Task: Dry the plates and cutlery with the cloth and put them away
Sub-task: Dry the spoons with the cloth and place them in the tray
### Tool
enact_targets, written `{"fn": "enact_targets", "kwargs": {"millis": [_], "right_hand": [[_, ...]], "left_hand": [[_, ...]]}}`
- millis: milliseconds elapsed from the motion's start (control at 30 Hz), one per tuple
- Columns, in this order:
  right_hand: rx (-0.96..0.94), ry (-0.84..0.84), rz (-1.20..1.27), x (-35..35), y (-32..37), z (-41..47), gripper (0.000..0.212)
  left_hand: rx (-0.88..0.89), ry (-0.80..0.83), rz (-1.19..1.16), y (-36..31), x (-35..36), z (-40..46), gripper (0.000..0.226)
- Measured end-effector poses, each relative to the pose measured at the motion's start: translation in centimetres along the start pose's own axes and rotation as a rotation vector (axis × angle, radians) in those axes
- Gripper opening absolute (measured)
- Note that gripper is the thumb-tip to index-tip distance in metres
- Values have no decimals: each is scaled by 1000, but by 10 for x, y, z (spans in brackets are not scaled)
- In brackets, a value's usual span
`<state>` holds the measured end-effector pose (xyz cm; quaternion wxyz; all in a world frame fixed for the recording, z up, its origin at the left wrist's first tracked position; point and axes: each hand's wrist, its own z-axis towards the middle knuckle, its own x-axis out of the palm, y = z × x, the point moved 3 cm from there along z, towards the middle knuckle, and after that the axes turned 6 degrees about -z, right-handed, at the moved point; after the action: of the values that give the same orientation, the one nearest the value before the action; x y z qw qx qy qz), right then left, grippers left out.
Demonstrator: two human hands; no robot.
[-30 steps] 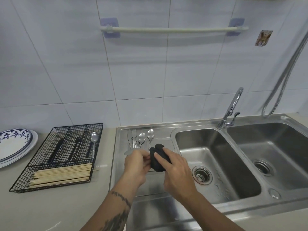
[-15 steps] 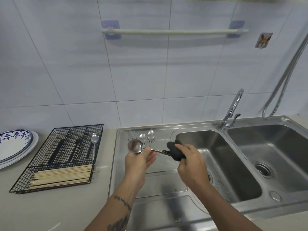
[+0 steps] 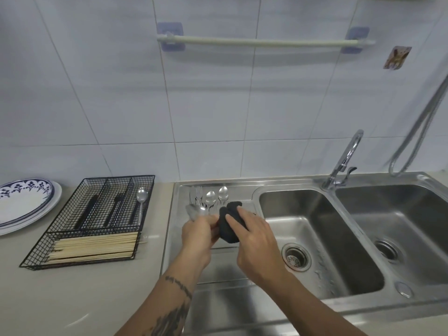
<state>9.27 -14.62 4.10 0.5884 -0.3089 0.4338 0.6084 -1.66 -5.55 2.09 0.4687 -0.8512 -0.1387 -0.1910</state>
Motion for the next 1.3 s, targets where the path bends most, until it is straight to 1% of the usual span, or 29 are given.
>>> {"fn": "enact_targets", "kwargs": {"millis": [67,100,233,300,467,633,733,800,900,1000,1067,1100,1167,1233,1300], "right_hand": [[-16,22,-1,7,3,-2,73],[7,45,4,9,-2,-3,72],[176,187,34,18,-24,1,64],[209,198,99,21,-22,7,62],[222,214,253,32,-8,29,55],[254,260,369,52,1,55,51],[271,293,393,67,4,65,53],[290,302,418,76,3,70,53],[342,299,450,86,-4,74,58],[398,305,450,94,-16,73,61],[429,316,443,97,-23,73,59],[443,320,443,97,-27,74,58],[459,314,429,98,-34,74,59],[453,301,401,99,-39,75,59],[443,293,391,98,-42,77,57]], "left_hand": [[-5,12,8,-1,-2,3,17],[-5,3,16,-2,-6,4,15],[28,-67,31,-9,-26,15,6],[25,-75,29,-12,-32,22,4],[3,-100,77,-30,-56,48,10],[31,-195,202,-63,-92,91,16],[45,-291,272,-91,-113,122,15],[100,-332,415,-109,-127,143,18],[211,-331,719,-127,-141,168,27],[263,-344,959,-135,-151,183,19],[287,-360,1091,-136,-153,189,23],[292,-372,1165,-135,-154,191,21],[325,-397,1340,-132,-150,191,7],[444,-410,1446,-128,-142,187,11],[609,-393,1451,-125,-130,178,18]]}}
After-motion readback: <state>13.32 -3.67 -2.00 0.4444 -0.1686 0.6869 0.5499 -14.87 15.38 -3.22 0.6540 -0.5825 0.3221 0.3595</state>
